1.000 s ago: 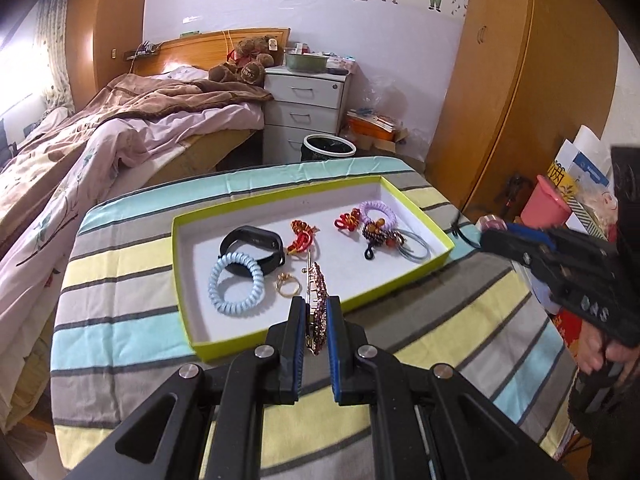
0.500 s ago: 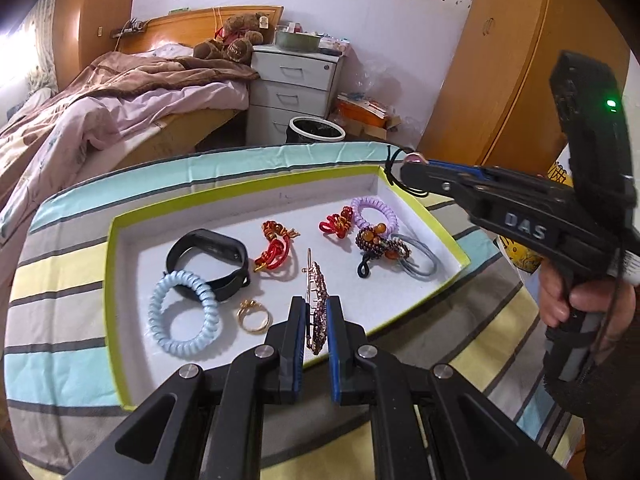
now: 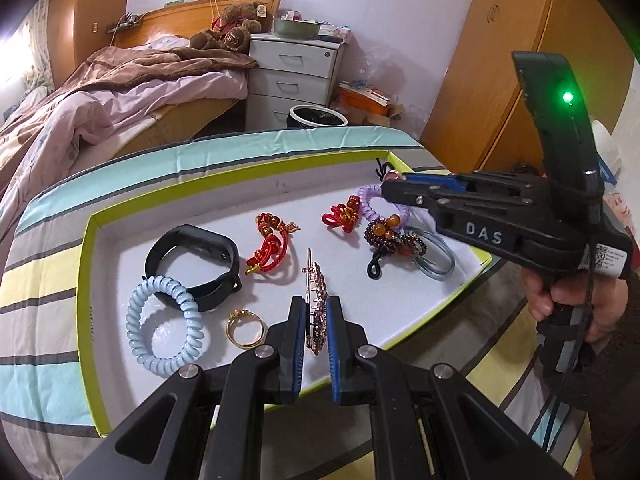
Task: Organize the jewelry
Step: 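Lower the brooch into the box with the left gripper while the right lowers the hair tie there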
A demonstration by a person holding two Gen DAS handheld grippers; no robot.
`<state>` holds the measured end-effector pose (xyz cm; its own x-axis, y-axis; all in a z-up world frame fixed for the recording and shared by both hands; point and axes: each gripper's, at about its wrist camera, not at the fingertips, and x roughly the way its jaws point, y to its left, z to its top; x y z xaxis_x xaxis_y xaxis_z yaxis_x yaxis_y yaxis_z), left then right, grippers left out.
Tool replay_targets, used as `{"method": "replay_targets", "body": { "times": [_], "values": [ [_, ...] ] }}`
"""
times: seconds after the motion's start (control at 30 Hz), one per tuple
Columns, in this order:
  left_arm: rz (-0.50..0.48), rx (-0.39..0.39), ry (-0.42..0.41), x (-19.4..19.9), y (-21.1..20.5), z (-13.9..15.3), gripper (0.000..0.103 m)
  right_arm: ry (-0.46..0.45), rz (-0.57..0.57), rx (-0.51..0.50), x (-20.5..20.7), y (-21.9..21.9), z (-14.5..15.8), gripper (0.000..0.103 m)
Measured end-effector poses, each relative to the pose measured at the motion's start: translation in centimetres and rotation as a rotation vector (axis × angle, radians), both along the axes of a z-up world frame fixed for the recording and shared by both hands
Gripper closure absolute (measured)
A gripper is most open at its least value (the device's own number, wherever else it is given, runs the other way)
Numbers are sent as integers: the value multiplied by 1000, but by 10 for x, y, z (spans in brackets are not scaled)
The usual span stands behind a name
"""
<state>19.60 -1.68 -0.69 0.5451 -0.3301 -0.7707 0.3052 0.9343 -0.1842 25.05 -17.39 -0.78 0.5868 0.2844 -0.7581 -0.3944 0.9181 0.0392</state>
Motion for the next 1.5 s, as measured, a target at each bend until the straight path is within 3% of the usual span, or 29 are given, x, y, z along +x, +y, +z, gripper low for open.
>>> {"method": "replay_targets", "body": {
  "times": [0.7, 0.93, 1.0, 1.1, 1.5],
  "values": [
    [39, -11, 10, 2, 10, -2, 92, 31, 10, -4, 1, 8, -11, 85],
    [45, 0, 4, 1, 8, 0, 92, 15, 2, 3, -3, 7, -7, 71],
    [45, 1, 5, 1, 7, 0, 90, 6, -4, 13, -4, 6, -5, 71],
    [54, 4, 1, -1, 7, 1, 79, -1, -7, 23, -6, 5, -3, 61],
    [91, 18, -24, -11, 8, 11, 68, -22, -34, 51, -19, -2, 5, 60]
  ]
}}
